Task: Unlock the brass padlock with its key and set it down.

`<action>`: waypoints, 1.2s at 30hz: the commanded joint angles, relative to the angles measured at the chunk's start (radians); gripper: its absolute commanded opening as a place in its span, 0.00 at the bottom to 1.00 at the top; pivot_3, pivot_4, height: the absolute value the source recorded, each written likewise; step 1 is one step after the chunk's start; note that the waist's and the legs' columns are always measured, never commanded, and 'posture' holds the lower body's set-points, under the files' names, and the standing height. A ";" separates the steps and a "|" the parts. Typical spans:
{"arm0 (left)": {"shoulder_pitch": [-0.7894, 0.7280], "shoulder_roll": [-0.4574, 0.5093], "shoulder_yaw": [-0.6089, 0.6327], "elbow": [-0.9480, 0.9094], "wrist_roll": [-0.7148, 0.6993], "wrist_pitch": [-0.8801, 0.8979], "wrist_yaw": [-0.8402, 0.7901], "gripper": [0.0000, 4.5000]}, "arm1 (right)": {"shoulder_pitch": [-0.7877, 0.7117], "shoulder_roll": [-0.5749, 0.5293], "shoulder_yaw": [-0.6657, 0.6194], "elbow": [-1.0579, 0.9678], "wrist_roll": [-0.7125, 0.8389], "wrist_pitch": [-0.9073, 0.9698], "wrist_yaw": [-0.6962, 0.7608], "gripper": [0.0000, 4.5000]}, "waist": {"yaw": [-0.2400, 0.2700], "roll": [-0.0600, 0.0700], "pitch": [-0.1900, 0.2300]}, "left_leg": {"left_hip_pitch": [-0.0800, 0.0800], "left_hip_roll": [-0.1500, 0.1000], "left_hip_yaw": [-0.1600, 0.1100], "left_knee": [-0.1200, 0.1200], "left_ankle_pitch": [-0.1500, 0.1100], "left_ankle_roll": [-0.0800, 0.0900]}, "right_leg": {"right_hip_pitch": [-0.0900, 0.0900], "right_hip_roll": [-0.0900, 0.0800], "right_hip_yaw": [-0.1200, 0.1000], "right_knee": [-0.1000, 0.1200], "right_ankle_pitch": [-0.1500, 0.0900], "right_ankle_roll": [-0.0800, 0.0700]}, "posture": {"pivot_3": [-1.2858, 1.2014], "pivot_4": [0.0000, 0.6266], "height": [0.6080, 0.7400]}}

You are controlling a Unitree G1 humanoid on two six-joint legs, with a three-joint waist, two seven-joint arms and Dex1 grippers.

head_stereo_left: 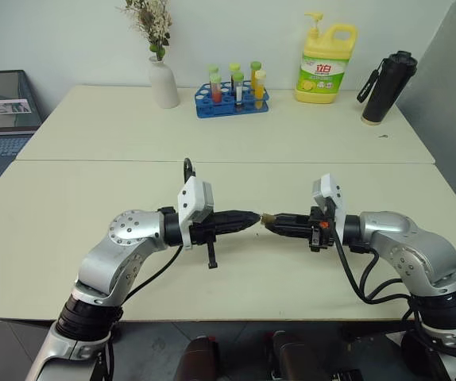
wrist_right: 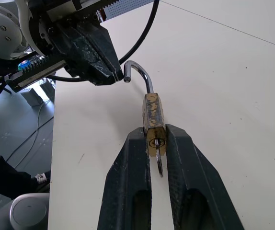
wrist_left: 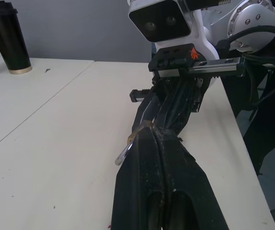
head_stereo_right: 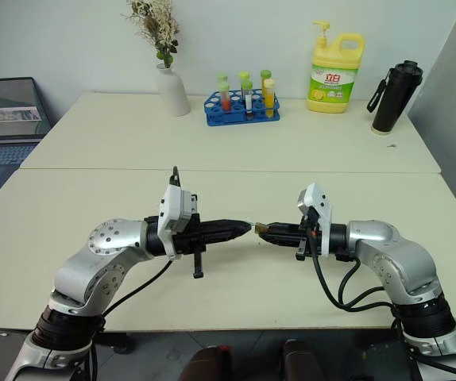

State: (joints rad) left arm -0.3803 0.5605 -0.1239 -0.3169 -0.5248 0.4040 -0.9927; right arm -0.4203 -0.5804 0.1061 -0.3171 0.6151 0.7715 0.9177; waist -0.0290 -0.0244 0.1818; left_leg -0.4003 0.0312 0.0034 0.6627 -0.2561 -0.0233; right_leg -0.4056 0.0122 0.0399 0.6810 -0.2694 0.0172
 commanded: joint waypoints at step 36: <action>0.059 0.147 0.064 0.077 0.271 -0.465 -0.059 0.49 | -0.015 -0.026 -0.008 -0.017 0.022 0.027 0.028 0.02 | 0.000 0.000 0.000 | 0.000 0.000 0.001 0.000 0.000 0.000 | 0.000 -0.001 0.000 0.000 0.000 0.000 | 0.52 0.24 1.00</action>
State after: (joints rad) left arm -0.3385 0.6804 -0.0746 -0.2041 -0.2497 -0.0142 -1.0146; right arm -0.4145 -0.5935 0.1112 -0.3171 0.6164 0.7885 0.9366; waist -0.0290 -0.0244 0.1819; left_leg -0.4004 0.0314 0.0043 0.6623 -0.2562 -0.0233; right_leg -0.4058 0.0112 0.0403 0.6803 -0.2694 0.0170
